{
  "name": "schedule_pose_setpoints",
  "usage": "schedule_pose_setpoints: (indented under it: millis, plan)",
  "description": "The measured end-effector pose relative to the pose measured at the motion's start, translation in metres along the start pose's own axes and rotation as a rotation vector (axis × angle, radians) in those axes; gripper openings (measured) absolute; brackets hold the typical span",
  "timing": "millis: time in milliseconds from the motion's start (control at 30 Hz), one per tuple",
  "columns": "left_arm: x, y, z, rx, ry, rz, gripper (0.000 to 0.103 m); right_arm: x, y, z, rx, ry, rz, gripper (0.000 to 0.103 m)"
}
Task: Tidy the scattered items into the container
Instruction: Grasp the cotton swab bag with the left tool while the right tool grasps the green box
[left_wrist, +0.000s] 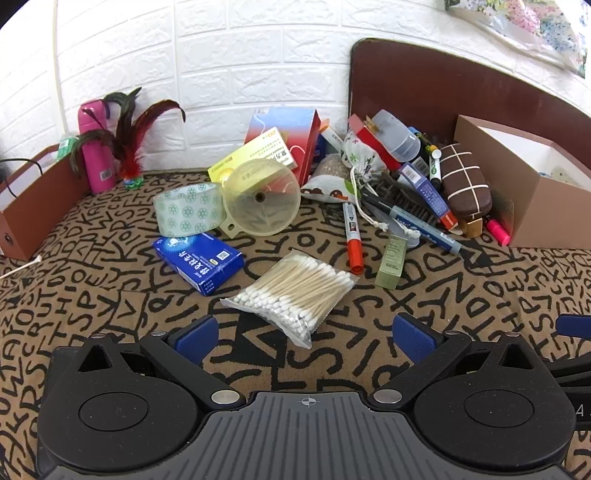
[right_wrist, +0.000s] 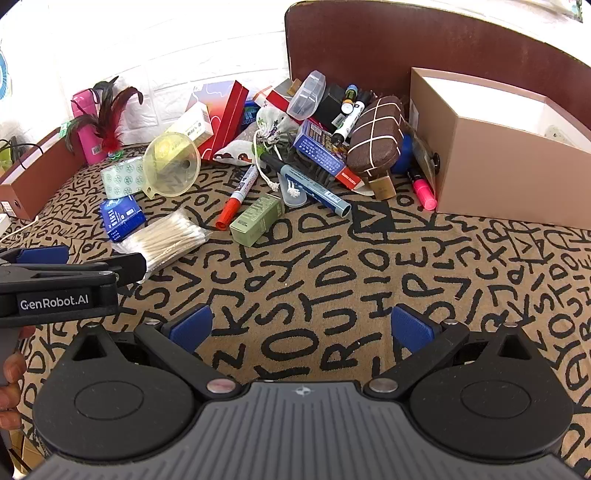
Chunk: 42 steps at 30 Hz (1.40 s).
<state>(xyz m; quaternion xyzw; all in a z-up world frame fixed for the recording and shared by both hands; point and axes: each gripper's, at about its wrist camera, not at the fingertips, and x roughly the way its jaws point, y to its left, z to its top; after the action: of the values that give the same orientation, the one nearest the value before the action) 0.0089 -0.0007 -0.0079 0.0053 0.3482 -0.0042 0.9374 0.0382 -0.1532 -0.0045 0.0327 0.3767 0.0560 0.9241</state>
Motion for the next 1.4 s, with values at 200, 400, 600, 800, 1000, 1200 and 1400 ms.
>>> schedule_pose_setpoints:
  millis: [200,400,600,800,1000,1200,1400]
  plan:
    - [0.015,0.005,0.001,-0.009,0.032,0.004,0.103,0.012,0.000,0.003,0.007,0.028,0.007,0.102]
    - [0.030,0.019,0.001,-0.033,0.048,-0.006,0.103,0.029,0.002,0.005,0.009,0.060,0.030,0.102]
    - [0.046,0.038,0.012,-0.069,0.045,-0.014,0.103,0.051,0.012,0.014,-0.013,0.075,0.067,0.102]
    - [0.068,0.043,0.023,-0.077,0.069,-0.097,0.089,0.080,0.028,0.034,-0.054,0.035,0.084,0.102]
    - [0.090,0.051,0.031,-0.098,0.102,-0.175,0.083,0.100,0.035,0.047,-0.095,0.008,0.082,0.094]
    - [0.101,0.053,0.040,-0.059,0.105,-0.221,0.072,0.116,0.030,0.055,-0.044,0.006,0.085,0.075]
    - [0.095,0.049,0.035,-0.013,0.114,-0.290,0.076,0.125,0.027,0.059,-0.039,-0.006,0.093,0.045]
